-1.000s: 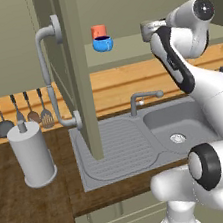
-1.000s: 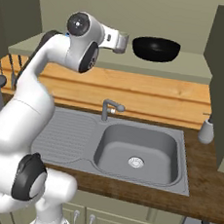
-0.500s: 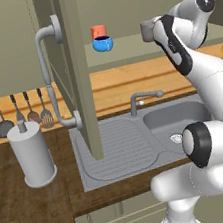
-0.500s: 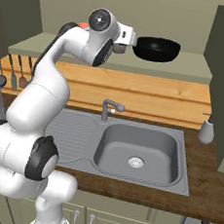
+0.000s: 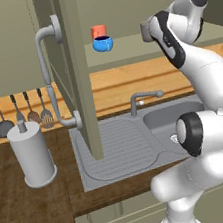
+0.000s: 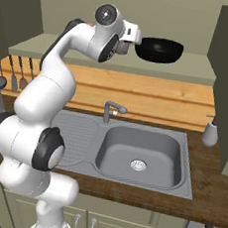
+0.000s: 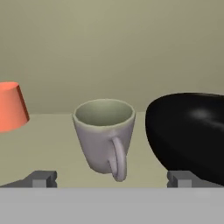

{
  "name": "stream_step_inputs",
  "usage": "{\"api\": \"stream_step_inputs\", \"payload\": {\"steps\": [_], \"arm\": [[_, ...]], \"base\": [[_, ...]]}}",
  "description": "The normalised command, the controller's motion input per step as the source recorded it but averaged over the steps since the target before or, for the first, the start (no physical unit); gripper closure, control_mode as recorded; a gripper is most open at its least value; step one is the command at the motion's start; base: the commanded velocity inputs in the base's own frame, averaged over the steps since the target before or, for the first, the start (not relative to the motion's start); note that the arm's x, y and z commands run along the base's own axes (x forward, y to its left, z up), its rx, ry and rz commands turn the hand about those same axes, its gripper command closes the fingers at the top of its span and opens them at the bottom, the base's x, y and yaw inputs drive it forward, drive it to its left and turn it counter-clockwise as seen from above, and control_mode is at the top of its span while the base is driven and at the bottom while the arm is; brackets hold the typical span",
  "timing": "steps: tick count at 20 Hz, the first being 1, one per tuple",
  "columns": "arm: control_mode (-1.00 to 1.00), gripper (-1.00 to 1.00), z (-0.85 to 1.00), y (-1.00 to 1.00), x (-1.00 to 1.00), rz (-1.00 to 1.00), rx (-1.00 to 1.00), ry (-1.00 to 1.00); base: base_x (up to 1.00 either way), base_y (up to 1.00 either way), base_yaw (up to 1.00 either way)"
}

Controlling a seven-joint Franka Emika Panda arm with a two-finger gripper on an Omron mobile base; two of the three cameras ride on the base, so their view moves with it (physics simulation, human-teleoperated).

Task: Gather all objects into one cabinet and sort the glasses and bowls to opposite sides.

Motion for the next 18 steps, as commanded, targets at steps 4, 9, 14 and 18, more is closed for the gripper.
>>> {"api": "stream_step_inputs", "payload": {"steps": [4,9,14,18], "arm": [[-1.0,-1.0,-0.01,0.0,0.01,0.0,-0.02,0.04],[-1.0,-1.0,0.0,0.0,0.05,0.0,-0.03,0.0],[-1.0,-1.0,-0.11,0.0,0.22,0.0,0.0,0.02],[-1.0,-1.0,-0.16,0.0,0.2,0.0,0.0,0.0]], "base": [[0.0,0.0,0.0],[0.0,0.0,0.0],[0.0,0.0,0.0],[0.0,0.0,0.0]]}}
